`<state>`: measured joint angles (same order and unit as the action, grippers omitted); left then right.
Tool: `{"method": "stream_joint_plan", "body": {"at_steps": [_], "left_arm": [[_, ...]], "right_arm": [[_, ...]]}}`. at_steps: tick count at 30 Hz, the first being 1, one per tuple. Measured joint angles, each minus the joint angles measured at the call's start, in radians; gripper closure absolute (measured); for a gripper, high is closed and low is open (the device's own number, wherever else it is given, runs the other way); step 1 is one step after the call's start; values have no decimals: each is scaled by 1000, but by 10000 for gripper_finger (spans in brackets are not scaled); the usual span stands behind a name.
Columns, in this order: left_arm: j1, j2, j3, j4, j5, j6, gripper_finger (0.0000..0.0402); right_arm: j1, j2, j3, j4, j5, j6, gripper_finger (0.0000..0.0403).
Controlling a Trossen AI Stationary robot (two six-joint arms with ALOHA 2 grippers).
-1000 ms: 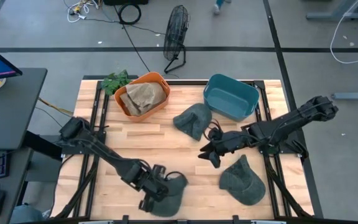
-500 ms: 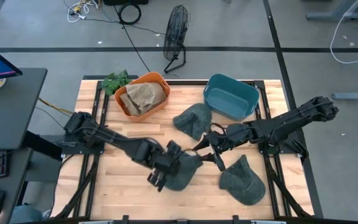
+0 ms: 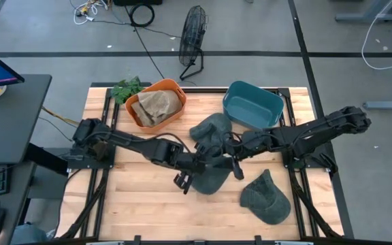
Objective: Pick & Place hat
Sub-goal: Put the bottom left black cap into the dark blue bin
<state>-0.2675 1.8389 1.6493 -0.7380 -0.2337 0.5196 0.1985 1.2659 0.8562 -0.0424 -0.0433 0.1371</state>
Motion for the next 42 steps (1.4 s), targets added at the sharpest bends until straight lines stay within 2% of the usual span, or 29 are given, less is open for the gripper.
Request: {"method": "stream_joint_plan", "body": {"at_steps": [3,9,15,20,24,28,31,37,42], "left_arm": [[17,0,0,14,-10,50,392],[33,1,0,70,-121,117,392],[36,1,0,114,-130,140,395],[33,1,0,139,-130,136,391],[36,1,0,135,-128,62,391],[41,2,0,134,-127,-10,391],[41,3,0,135,-123,-108,377],[54,3,1,143,-120,-353,330],[55,3,1,140,-122,-472,282]], "right_arm": [[-16,0,0,-9,-34,2,200],[-36,0,0,-94,-48,3,200],[-38,0,0,-139,18,-2,200],[-37,0,0,-140,25,-39,203],[-38,0,0,-145,22,-34,241],[-38,0,1,-170,23,10,324],[-38,0,1,-186,24,51,384],[-38,2,1,-204,35,123,373],[-38,2,1,-242,62,235,394]]}}
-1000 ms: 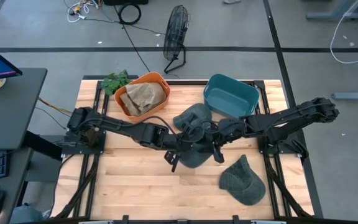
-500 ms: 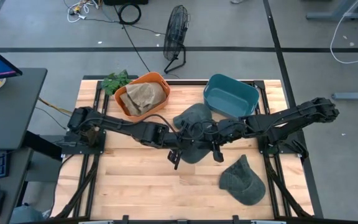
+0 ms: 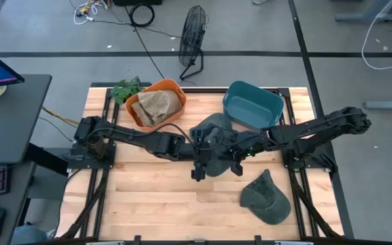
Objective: Pick & Place hat
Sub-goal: Put the bottom left black cap into the dark blue bin
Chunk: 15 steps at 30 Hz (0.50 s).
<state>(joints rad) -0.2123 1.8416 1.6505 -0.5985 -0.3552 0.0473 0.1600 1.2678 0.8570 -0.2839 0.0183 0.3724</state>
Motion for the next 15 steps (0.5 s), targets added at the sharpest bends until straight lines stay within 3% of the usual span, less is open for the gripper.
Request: {"method": "stream_joint_plan", "body": {"at_steps": [7,15], "left_arm": [[-25,-37,0,-3,-127,-268,246],[-47,-86,0,-7,-209,-354,258]], "right_arm": [[-42,-83,0,-123,230,172,393],[-151,-269,0,-435,650,316,393]]}}
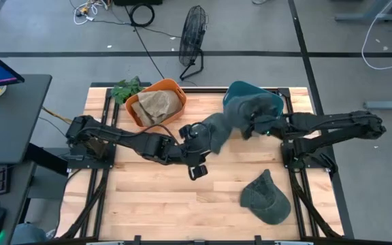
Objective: Pick & Place hat
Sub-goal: Put the bottom left black cap into the dark blue bin
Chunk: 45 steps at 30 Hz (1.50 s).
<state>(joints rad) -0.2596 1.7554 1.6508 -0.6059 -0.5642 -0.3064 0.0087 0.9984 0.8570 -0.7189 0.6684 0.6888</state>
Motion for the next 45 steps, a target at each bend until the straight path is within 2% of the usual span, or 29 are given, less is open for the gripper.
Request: {"method": "stream_joint_plan", "body": {"at_steps": [3,10,16,19,30,38,45], "left_arm": [[7,0,0,21,-4,-4,261],[27,5,0,40,-5,-7,262],[39,5,0,45,-5,-31,262],[39,5,0,45,-5,-46,262],[39,5,0,48,-5,-42,262],[39,5,0,47,-5,-38,262],[39,5,0,46,-4,-38,262]], "right_arm": [[-70,-13,0,-111,64,35,393],[-229,53,0,-139,59,8,393],[-341,156,0,-1,51,-64,390],[-378,221,0,58,-1,-69,390],[-433,444,-1,241,-104,-51,385],[-468,552,-1,290,-142,-69,339],[-485,556,-1,319,-169,-98,279]]}}
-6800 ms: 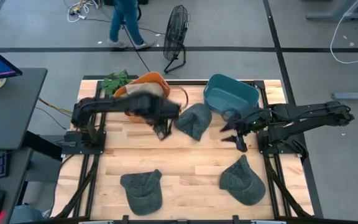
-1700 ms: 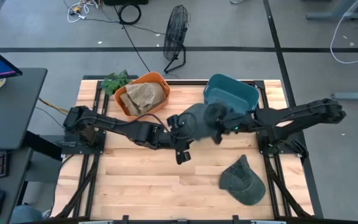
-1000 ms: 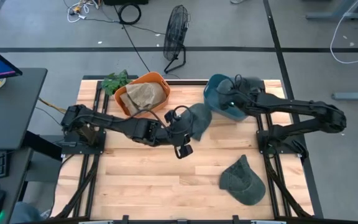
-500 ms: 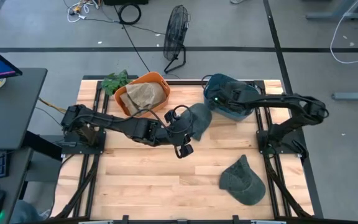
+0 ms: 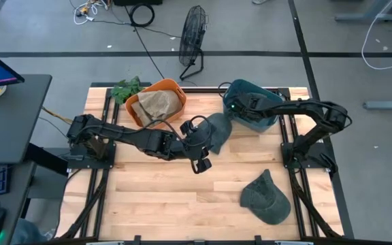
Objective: Pick & Place hat
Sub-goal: Put the bottom left black cap into the dark blue bin, then put the top black cap into the dark blue bin
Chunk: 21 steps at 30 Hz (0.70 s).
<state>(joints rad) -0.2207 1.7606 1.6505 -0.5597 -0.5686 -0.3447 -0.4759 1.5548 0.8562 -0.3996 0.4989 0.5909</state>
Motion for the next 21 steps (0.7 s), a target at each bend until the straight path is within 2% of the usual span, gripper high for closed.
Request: {"method": "stream_joint_plan", "body": {"at_steps": [5,10,12,17,21], "left_arm": [[2,0,0,-12,0,-3,262],[27,0,0,-61,43,-51,262],[43,0,-1,-93,49,-74,262],[69,1,-1,-126,49,-90,262],[68,1,-1,-108,50,-90,262]], "right_arm": [[2,-69,0,-27,-1,-73,244],[6,-202,0,-90,-22,-80,227],[16,-269,0,-113,-74,-80,225],[86,-389,0,-90,-297,-141,226],[184,-411,0,-19,-343,-165,226]]}}
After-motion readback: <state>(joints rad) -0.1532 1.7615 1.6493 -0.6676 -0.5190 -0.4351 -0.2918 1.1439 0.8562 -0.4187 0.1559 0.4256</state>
